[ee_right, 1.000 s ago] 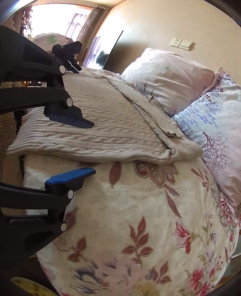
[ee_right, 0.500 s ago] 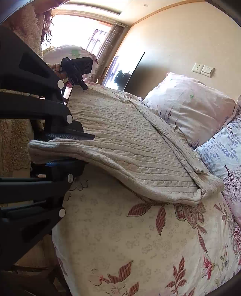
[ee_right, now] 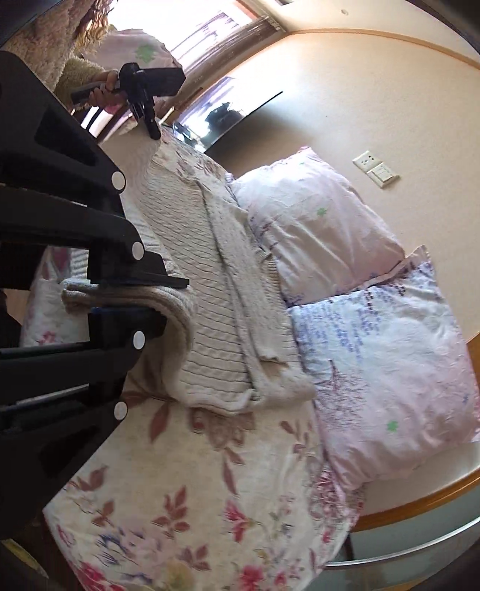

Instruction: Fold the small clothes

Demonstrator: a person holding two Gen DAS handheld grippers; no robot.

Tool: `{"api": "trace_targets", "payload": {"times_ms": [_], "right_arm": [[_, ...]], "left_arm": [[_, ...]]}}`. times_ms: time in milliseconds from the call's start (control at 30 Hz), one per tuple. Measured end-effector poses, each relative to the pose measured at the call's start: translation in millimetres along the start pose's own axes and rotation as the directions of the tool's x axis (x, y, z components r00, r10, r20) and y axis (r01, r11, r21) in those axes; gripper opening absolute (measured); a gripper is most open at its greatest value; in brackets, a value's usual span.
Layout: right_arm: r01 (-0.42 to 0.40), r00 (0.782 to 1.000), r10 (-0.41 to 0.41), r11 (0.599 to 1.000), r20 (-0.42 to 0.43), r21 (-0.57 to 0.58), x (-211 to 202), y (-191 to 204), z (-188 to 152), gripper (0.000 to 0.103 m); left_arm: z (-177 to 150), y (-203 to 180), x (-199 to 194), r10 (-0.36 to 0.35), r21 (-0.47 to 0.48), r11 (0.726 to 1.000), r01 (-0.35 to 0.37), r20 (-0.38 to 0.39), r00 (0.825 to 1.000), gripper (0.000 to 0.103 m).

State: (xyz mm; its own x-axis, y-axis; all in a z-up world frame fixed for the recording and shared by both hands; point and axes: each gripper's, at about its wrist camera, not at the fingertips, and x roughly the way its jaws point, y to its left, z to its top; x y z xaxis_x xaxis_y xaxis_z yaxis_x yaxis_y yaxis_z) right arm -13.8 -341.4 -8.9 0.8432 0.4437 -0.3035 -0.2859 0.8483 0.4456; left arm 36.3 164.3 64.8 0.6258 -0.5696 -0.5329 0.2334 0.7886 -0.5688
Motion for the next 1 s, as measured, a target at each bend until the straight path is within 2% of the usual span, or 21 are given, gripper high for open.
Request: {"api": "trace_targets", "payload": {"times_ms": [133,233,400,533,767,1000], "right_arm": [[0.084,0.992,-0.072,0.99,0.101,-0.114,5.6,14.1,19.4,0.007],[0.135,0.982,-0.109,0.976,0.155,-0.168,14.2,21.0,33.1,0.007],[0.212,0.964,-0.165,0.949,0.208,-0.233,34.9,29.4,56.1,0.007],[0.257,0.954,-0.206,0.936,0.219,-0.239,52.7,27.7,71.9,0.007],[0.3,0.945,-0.267,0.938,0.187,-0.173,98.1,6.6,105.3,0.007],[0.314,0.949,-0.313,0.949,0.025,-0.02,167.9,-37.6,119.5,0.007]], "left_arm": [[34.7,-6.3,0.5,0.044,0.021,0.999,-0.046,0.097,0.994,0.006],[59.9,-9.8,9.3,0.084,0.027,0.996,-0.089,0.135,0.987,0.006],[91.6,-21.1,28.0,0.153,0.096,0.98,-0.173,0.183,0.971,0.006],[118.1,-26.2,42.9,0.173,0.111,0.974,-0.198,0.203,0.964,0.006],[164.6,-11.7,92.8,0.212,0.021,0.975,-0.221,0.207,0.955,0.006],[182.6,19.9,164.5,0.297,-0.05,0.955,-0.293,0.112,0.948,0.006]]}}
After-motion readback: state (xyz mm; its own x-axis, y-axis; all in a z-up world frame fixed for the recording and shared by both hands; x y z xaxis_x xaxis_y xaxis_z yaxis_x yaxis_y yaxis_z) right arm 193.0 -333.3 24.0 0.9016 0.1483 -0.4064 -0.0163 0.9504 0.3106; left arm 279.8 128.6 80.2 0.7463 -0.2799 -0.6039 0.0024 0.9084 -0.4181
